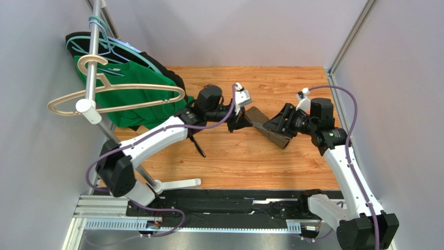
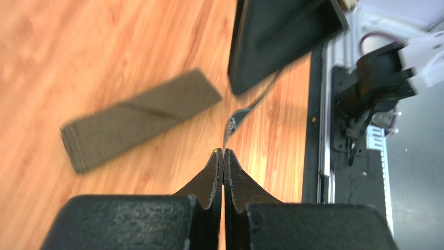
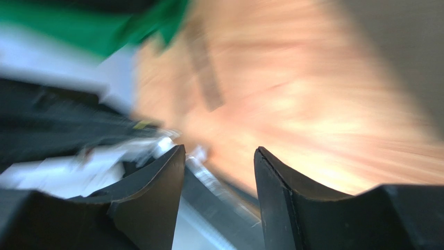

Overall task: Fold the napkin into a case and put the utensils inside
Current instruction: Pass from the right arm to the left, then insert the fork into the folded napkin.

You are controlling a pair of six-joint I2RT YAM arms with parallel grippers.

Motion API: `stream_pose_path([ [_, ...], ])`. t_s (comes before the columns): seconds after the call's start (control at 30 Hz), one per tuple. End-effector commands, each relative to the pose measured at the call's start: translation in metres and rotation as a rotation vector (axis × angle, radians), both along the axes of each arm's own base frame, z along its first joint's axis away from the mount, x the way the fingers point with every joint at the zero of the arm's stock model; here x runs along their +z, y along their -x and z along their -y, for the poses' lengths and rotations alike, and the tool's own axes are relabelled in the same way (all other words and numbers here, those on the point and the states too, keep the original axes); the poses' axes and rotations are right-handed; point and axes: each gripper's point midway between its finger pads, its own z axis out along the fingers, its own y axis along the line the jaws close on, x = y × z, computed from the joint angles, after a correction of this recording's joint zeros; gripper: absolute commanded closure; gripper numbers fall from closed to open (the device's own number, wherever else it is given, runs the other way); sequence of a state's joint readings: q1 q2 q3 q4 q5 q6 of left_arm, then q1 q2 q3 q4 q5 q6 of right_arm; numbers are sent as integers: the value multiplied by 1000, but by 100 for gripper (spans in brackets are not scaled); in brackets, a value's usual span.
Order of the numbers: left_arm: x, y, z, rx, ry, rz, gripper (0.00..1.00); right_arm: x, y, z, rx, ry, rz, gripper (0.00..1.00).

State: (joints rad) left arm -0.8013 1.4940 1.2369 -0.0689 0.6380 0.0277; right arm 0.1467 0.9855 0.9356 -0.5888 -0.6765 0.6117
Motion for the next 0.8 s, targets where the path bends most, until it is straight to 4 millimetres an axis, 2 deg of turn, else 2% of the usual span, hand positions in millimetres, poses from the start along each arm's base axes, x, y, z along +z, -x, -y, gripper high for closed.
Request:
stream_pose_path([
  [0.0,-28,-8,-8,42,-198,-99,100,-64,-32,116,-494,494,-105,45],
  [0.03,-39,-16,-9,49,-229,-123,100,-69,-35,136,-571,560,-115,45],
  [0.07,-30,-24,-6,57,-222,-116,100,-74,-35,147,-605,594,-126,45],
  [0.13,-40,-36,-10,69,-250,-177,100,-80,-37,158,-635,648,-133,46],
  [0.17,-30,-45,-10,75,-232,-179,100,-91,-36,160,-624,676,-159,49],
  [0.2,-33,-47,-12,76,-246,-220,100,-95,-38,161,-621,685,-168,54],
  [0.23,-48,-55,-12,82,-280,-262,100,-99,-41,159,-607,681,-168,69],
  [0.27,-36,-70,-15,100,-268,-259,100,-110,-43,156,-580,689,-192,78],
  [0.3,-43,-68,-18,85,-298,-317,100,-118,-44,154,-565,689,-206,86],
  [0.33,-61,-78,-18,91,-326,-364,100,-122,-49,151,-547,677,-205,98],
  [0.37,-50,-92,-18,107,-307,-357,100,-133,-52,151,-535,691,-232,100],
  [0.4,-56,-94,-23,116,-336,-403,100,-140,-52,150,-526,698,-244,100],
  [0.43,-72,-100,-20,105,-361,-441,100,-142,-57,149,-524,690,-238,100],
  [0.47,-58,-107,-14,94,-337,-416,100,-146,-59,147,-516,690,-244,100],
  [0.5,-63,-111,-17,106,-364,-435,100,-154,-60,146,-506,692,-266,100],
  [0.53,-78,-117,-14,110,-388,-455,100,-156,-63,142,-497,678,-259,100],
  [0.57,-69,-124,-11,108,-371,-428,100,-158,-65,140,-494,678,-258,100],
  [0.63,-83,-131,-10,112,-386,-467,100,-161,-70,139,-491,679,-255,100],
  [0.67,-79,-135,-8,111,-377,-454,100,-160,-72,138,-492,680,-249,100],
  [0.77,-90,-145,-8,137,-388,-446,100,-161,-78,133,-482,670,-243,100],
])
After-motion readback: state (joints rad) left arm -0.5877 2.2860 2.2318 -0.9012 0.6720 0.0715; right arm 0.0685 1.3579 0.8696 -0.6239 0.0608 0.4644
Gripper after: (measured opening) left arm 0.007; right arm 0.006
